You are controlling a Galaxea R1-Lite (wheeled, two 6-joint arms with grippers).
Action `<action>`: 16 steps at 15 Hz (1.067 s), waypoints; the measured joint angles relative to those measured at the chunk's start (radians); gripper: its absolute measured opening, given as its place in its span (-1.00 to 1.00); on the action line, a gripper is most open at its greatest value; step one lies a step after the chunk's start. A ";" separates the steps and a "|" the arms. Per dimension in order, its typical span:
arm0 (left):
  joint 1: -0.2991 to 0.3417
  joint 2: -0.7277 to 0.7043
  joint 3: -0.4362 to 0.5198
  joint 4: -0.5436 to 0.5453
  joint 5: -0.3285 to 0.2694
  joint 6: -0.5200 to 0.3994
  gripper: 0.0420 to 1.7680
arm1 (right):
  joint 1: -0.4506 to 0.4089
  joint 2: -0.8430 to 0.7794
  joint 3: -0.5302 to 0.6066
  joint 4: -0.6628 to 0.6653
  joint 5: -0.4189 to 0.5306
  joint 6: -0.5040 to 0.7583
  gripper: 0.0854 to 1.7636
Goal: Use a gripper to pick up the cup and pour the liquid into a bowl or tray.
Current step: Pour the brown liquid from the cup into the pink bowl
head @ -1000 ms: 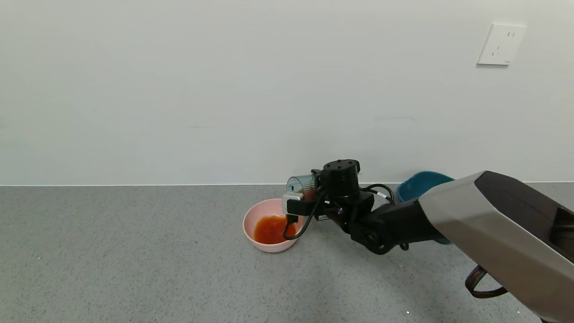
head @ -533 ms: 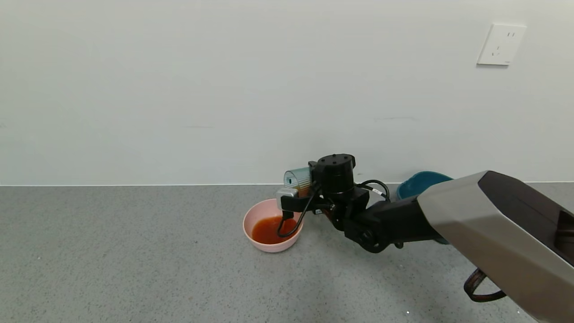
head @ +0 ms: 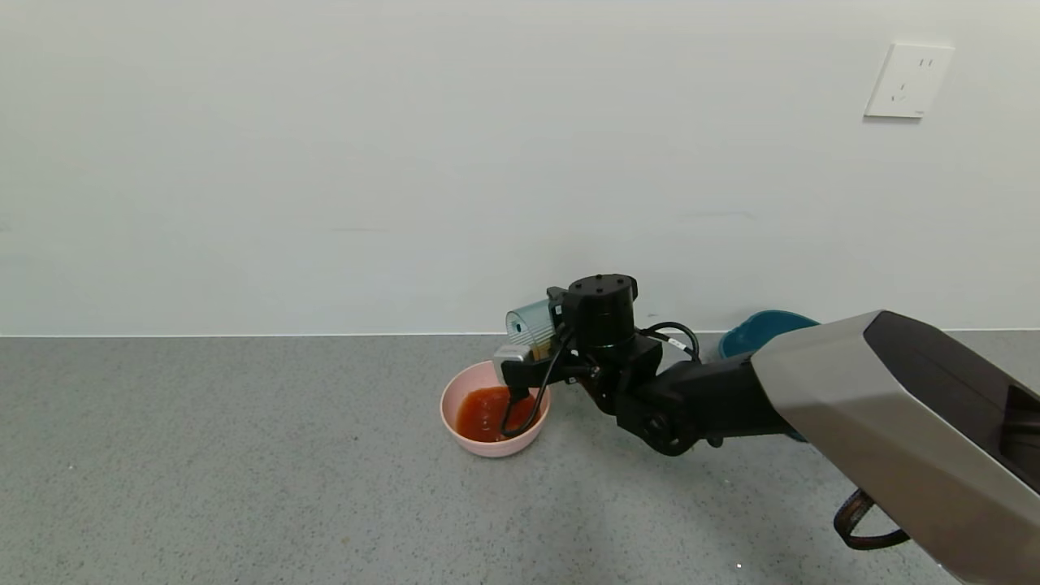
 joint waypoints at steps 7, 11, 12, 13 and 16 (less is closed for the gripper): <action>0.000 0.000 0.000 0.000 0.000 0.000 0.94 | 0.010 -0.018 -0.002 0.005 -0.012 -0.153 0.53; 0.000 0.000 0.000 0.000 0.000 0.000 0.94 | 0.017 -0.029 -0.001 0.006 -0.013 -0.183 0.53; 0.000 0.000 0.000 0.000 0.000 0.000 0.94 | 0.022 -0.031 0.000 0.010 -0.013 -0.187 0.53; 0.000 0.000 0.000 0.000 0.000 0.000 0.94 | 0.026 -0.033 0.000 0.024 -0.013 -0.190 0.53; 0.000 0.000 0.000 0.000 0.000 0.000 0.94 | 0.029 -0.040 0.000 0.039 -0.014 -0.207 0.53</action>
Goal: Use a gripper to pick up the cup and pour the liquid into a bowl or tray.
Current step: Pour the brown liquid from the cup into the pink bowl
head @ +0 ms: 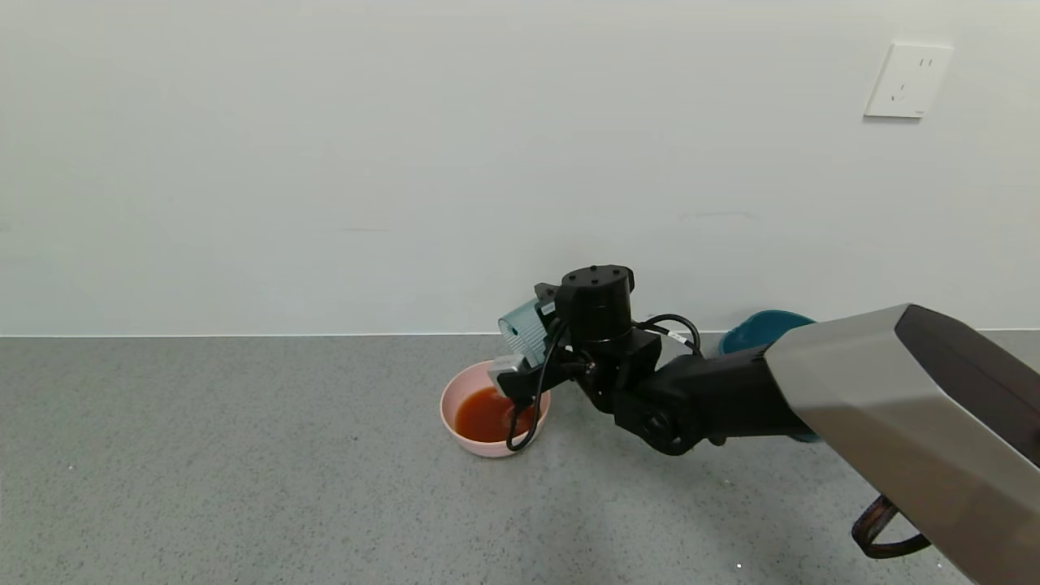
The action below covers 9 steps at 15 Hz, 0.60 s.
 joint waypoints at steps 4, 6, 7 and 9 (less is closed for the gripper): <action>0.000 0.000 0.000 0.000 0.000 0.000 0.94 | 0.001 -0.003 0.001 0.004 0.000 -0.009 0.53; 0.000 0.000 0.000 0.000 0.000 0.000 0.94 | 0.002 -0.003 0.002 0.005 0.000 -0.010 0.53; 0.000 0.000 0.000 0.000 0.000 0.000 0.94 | 0.002 -0.003 0.002 0.007 0.000 -0.010 0.53; 0.000 0.000 0.000 0.000 0.000 0.000 0.94 | -0.001 -0.004 0.004 0.005 0.001 -0.008 0.53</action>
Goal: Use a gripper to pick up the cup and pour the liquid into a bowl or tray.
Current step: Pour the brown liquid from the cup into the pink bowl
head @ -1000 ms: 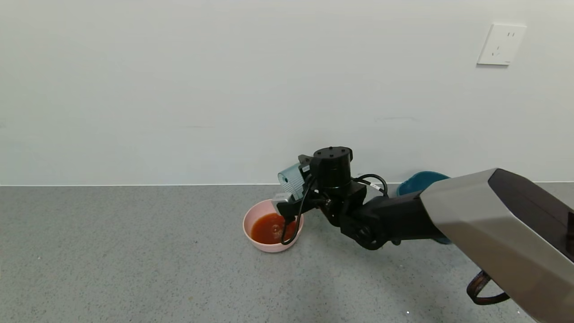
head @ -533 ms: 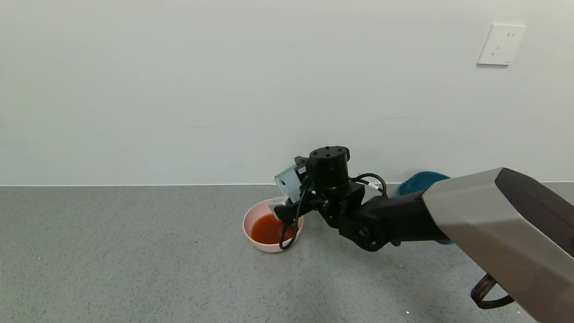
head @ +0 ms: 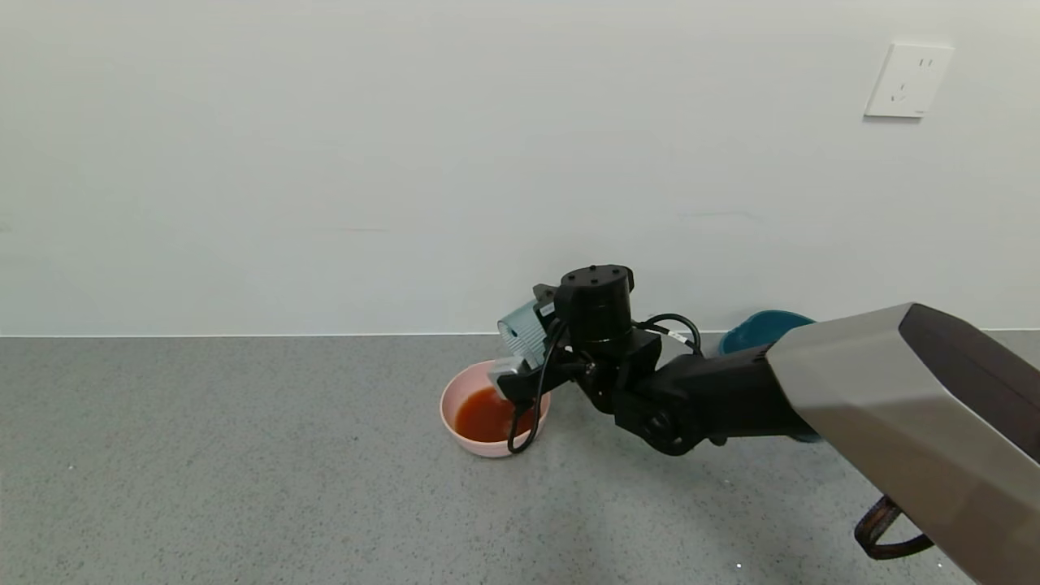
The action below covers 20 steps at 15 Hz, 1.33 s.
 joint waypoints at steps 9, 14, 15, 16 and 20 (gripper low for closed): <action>0.000 0.000 0.000 0.000 0.000 0.000 0.94 | -0.026 -0.049 0.060 -0.008 0.003 0.211 0.53; 0.000 0.000 0.000 0.000 0.000 0.000 0.94 | -0.043 -0.134 0.182 -0.009 0.003 0.480 0.53; 0.000 0.000 0.000 0.000 0.000 0.000 0.94 | -0.049 -0.155 0.208 -0.010 0.003 0.553 0.53; 0.000 0.000 0.000 0.000 0.000 0.000 0.94 | -0.054 -0.177 0.235 -0.009 0.003 0.620 0.53; 0.000 0.000 0.000 0.000 0.000 0.000 0.94 | -0.099 -0.283 0.359 -0.011 0.003 0.887 0.53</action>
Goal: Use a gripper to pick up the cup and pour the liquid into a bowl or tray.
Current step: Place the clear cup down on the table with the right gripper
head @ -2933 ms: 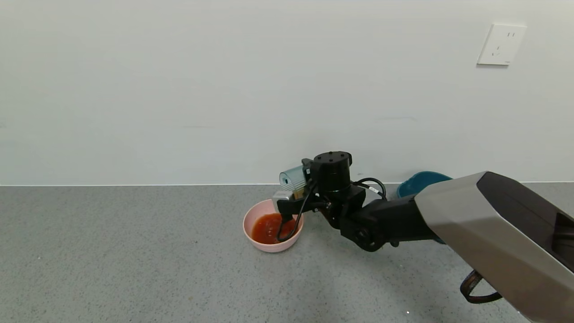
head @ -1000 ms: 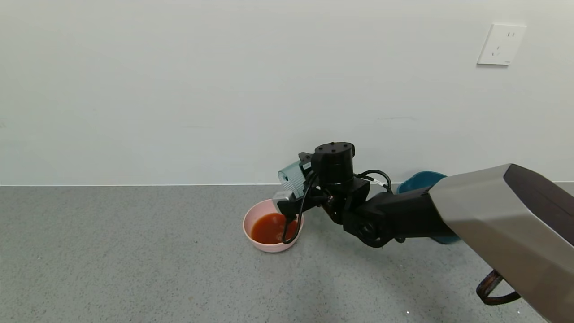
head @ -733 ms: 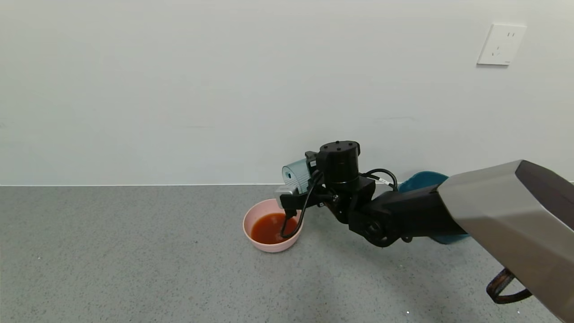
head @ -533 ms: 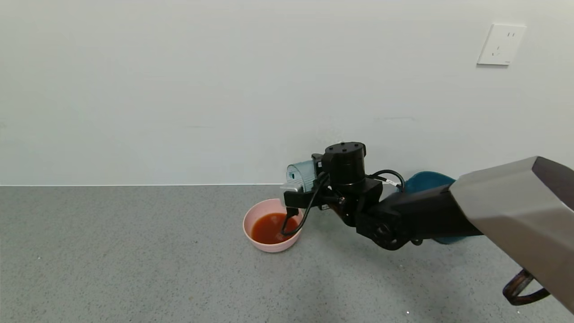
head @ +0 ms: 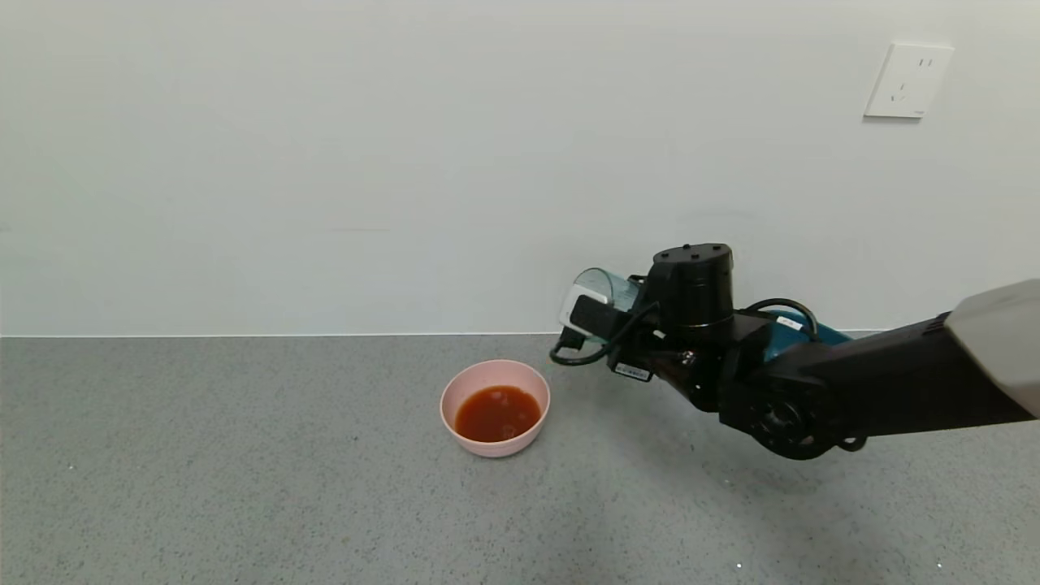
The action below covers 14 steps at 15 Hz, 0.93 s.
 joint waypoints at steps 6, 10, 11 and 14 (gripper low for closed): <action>0.000 0.000 0.000 0.000 0.000 0.000 0.94 | -0.046 -0.087 0.066 0.003 0.003 0.494 0.53; 0.000 0.000 0.000 0.000 0.000 0.000 0.94 | -0.051 -0.100 0.109 -0.010 0.003 0.779 0.53; 0.000 0.000 0.000 0.000 0.000 0.000 0.94 | -0.048 -0.100 0.119 -0.017 0.002 0.830 0.53; 0.000 0.000 0.000 0.000 0.000 0.000 0.94 | -0.019 -0.098 0.133 -0.028 0.000 0.974 0.53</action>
